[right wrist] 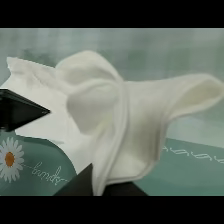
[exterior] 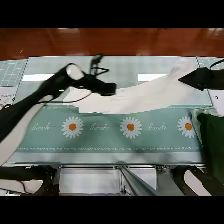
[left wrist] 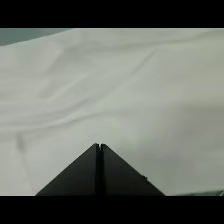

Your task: Fold the shirts.

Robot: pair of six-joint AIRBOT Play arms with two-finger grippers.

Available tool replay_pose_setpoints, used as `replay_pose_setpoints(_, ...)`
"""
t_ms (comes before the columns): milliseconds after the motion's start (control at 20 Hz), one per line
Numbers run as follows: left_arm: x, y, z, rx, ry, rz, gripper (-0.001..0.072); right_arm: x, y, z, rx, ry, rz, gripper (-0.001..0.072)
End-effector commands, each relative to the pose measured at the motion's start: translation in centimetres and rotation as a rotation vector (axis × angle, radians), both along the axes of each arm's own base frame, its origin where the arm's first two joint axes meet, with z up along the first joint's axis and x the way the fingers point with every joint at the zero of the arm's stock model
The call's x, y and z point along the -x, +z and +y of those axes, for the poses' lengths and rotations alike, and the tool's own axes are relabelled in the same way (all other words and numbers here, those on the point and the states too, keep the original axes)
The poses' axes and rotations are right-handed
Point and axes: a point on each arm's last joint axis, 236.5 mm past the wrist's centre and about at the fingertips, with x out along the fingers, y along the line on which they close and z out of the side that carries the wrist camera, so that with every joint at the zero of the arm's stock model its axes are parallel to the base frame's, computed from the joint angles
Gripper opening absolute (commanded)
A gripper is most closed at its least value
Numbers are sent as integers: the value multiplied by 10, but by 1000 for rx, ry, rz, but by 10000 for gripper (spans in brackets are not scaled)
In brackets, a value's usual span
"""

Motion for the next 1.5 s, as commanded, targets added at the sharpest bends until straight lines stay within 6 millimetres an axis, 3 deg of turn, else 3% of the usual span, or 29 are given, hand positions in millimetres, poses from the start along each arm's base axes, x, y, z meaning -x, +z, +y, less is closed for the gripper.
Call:
replay_pose_setpoints(0,49,-34,-87,-33,-183,137,23,24,22,8,6,1,-40,29)
replay_pose_setpoints(150,91,-47,-134,-42,-292,176,23,28,22,9,5,10,-31,29)
replay_pose_setpoints(250,110,-47,-152,-33,-332,170,23,28,22,9,5,10,-31,29)
replay_pose_setpoints(350,103,-42,-149,-28,-323,165,24,27,22,9,5,9,-32,29)
replay_pose_setpoints(400,91,-38,-139,-28,-306,171,24,27,23,9,4,7,-35,29)
replay_pose_setpoints(500,57,-26,-104,-37,-254,185,24,25,25,10,-4,5,-41,29)
replay_pose_setpoints(600,16,-8,-52,-65,-174,164,24,22,30,18,-17,14,-66,29)
replay_pose_setpoints(700,-18,15,11,-93,-64,114,24,15,29,39,-38,56,-78,29)
replay_pose_setpoints(800,-30,32,82,-145,42,65,25,2,23,72,-78,116,-78,29)
replay_pose_setpoints(950,-20,49,177,-166,254,10,24,-25,6,132,-152,180,-75,29)
replay_pose_setpoints(1100,15,57,242,-159,416,-35,24,-48,-27,193,-185,240,-28,29)
replay_pose_setpoints(1250,55,54,278,-161,513,-49,24,-63,-67,242,-202,293,59,29)
replay_pose_setpoints(1450,80,51,295,-158,577,-67,24,-80,-107,282,-233,331,149,29)
